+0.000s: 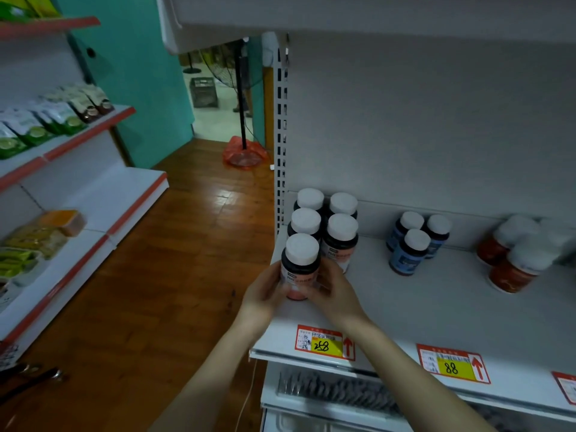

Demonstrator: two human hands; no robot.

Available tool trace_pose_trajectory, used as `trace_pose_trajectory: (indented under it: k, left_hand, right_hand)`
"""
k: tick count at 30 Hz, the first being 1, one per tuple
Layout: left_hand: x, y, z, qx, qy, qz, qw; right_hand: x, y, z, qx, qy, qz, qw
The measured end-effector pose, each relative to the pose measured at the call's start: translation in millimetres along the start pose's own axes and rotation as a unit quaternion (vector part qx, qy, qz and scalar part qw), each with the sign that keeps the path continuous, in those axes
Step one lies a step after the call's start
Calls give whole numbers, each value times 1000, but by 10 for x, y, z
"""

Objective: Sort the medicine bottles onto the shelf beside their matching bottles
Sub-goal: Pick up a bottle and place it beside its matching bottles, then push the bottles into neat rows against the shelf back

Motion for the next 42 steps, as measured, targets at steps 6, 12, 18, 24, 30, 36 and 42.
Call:
trace_pose_trajectory:
  k: [6, 12, 18, 24, 30, 36, 42]
  left_hand:
    - [-4, 9, 0, -2, 1, -2, 1000]
    - [-13, 35, 41, 0, -26, 6, 1000]
    - [13, 30, 29, 6, -24, -10, 1000]
    - [83, -33, -15, 2, -35, -39, 999]
    - [170, -66, -32, 2, -90, 30, 995]
    - [102, -477, 142, 16, 11, 35, 999]
    - [-42, -884, 96, 74, 71, -57, 993]
  right_hand:
    - [5, -11, 38, 2, -3, -9, 1000]
    - [-2, -14, 40, 6, -4, -10, 1000]
    - [-19, 22, 9, 3, -18, -8, 1000]
    - [-54, 38, -10, -7, -18, 8, 1000]
    - [35, 209, -37, -23, -25, 98, 995]
    - [514, 33, -44, 27, -45, 305, 951]
    - [672, -573, 61, -94, -237, 234, 938]
Point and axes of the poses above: each hand's wrist, its own y-axis away from the middle knuckle, its own x-axis out of the back of the hand, z = x × y, the point moved 3 cm from there along -y, towards the middle knuckle, and after that the axes turned 5 degrees about -y, right-handed, at the moved point
